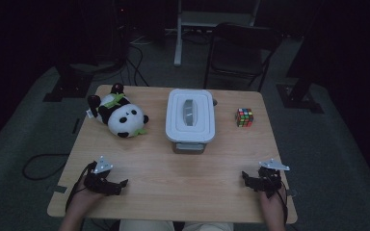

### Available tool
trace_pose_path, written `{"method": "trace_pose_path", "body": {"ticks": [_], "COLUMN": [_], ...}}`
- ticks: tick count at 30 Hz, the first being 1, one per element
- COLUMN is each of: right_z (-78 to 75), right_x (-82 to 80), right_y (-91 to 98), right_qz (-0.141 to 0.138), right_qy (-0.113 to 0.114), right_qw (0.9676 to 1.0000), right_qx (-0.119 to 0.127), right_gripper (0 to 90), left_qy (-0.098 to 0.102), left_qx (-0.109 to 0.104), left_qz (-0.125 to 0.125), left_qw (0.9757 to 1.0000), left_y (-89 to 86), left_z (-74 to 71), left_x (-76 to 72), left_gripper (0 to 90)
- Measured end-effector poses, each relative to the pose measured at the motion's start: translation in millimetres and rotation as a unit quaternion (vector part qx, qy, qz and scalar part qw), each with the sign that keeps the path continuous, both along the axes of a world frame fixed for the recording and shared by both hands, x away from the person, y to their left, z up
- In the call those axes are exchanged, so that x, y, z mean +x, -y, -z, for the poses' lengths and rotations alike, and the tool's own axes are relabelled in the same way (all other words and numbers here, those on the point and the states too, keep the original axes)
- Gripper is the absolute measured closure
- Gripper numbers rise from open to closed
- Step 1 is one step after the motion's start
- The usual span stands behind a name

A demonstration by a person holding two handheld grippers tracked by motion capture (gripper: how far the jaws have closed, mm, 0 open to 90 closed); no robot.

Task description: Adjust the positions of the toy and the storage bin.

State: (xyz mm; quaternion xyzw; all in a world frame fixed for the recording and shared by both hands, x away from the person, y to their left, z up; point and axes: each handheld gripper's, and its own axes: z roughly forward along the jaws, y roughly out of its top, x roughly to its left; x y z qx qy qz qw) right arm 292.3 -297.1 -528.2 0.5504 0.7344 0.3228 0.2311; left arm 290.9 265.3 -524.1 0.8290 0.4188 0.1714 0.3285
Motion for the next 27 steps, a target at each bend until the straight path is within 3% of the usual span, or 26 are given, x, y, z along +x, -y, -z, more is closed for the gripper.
{"method": "trace_pose_path", "body": {"ticks": [12,16,21,27], "right_z": [-0.2,-0.1,-0.1,-0.4], "right_x": [0.6,3.3,5.5,10.9], "right_y": [1.6,-2.3,-3.5,-8.4], "right_qz": [0.022,0.033,0.033,0.024], "right_qy": [-0.001,-0.004,-0.004,-0.004], "right_qw": [0.9998,0.9995,0.9994,0.9997], "right_qx": [0.002,-0.003,-0.004,0.0], "right_gripper": [14.3,11.9,11.6,11.7], "left_qy": [0.0,-0.001,0.004,0.011], "left_qx": [-0.001,-0.024,-0.006,-0.005], "left_qz": [0.004,0.0,-0.001,0.001], "left_qw": [1.0,0.9997,1.0,0.9999], "left_y": [1.4,5.9,15.7,22.6], "left_z": [-0.2,-1.5,-2.5,-6.6], "left_x": [6.0,13.0,14.8,21.0], "left_gripper": [2.1,2.1,2.1,2.1]}}
